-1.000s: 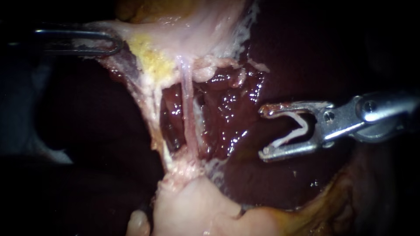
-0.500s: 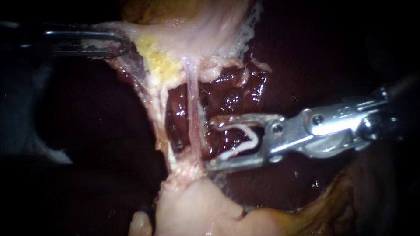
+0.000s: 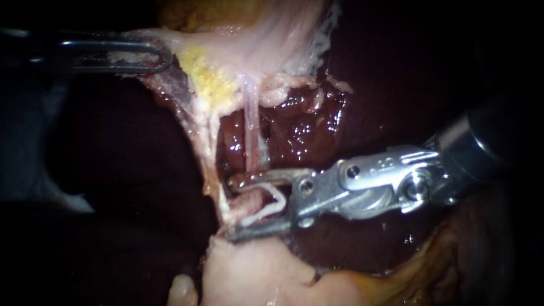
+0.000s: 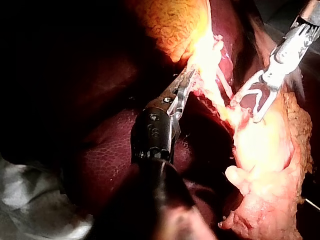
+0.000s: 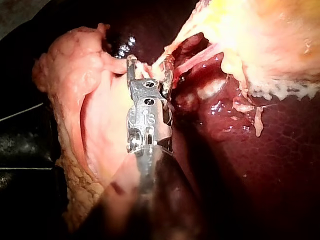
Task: Clipping first clip left tube
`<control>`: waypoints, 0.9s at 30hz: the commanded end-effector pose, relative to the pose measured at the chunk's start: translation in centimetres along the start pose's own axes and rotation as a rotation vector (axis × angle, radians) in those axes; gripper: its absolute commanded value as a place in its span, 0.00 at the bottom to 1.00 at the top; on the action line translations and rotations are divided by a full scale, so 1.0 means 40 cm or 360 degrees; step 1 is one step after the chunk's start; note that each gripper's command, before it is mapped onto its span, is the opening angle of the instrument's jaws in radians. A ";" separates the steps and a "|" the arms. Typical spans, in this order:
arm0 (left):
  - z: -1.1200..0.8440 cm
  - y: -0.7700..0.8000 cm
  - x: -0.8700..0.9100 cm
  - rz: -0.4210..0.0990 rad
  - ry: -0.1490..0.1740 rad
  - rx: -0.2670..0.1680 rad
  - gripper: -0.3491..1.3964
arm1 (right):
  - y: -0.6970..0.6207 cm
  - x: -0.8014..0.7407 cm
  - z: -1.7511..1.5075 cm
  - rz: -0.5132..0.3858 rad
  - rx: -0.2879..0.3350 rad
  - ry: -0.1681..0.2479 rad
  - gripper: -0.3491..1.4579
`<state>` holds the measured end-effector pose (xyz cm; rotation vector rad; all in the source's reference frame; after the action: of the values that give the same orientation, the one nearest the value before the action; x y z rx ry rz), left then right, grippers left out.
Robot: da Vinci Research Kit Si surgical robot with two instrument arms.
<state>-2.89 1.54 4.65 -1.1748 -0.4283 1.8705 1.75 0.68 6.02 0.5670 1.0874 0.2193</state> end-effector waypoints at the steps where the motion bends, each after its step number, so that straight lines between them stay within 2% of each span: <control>1: -0.0002 0.0003 0.0001 0.0000 0.0000 0.0002 0.00 | 0.0006 -0.0011 0.0002 -0.0002 0.0001 -0.0002 0.46; 5: 0.0005 0.0010 0.0006 -0.0003 0.0000 0.0001 0.00 | 0.0032 -0.0038 0.0014 -0.0009 0.0012 -0.0006 0.46; 9: 0.0014 0.0020 0.0008 -0.0005 0.0000 -0.0002 0.00 | 0.0056 -0.0047 0.0024 -0.0015 0.0016 -0.0003 0.46; 12: 0.0019 0.0024 0.0010 -0.0006 -0.0001 -0.0005 0.00 | 0.0061 -0.0049 0.0040 -0.0018 0.0027 0.0023 0.46; 14: 0.0021 0.0024 0.0010 -0.0006 0.0000 -0.0004 0.00 | 0.0059 -0.0049 0.0057 -0.0026 0.0075 0.0053 0.46; 19: 0.0023 0.0025 0.0010 -0.0007 0.0000 -0.0003 0.00 | 0.0043 -0.0050 0.0111 -0.0072 0.0214 0.0074 0.45; 27: 0.0026 0.0023 0.0012 -0.0007 0.0000 -0.0003 0.00 | 0.0011 -0.0038 0.0194 -0.0066 0.0253 0.0096 0.44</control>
<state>-3.03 1.54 4.61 -1.1745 -0.4323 1.8668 2.39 0.39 6.43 0.6817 1.1807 0.1191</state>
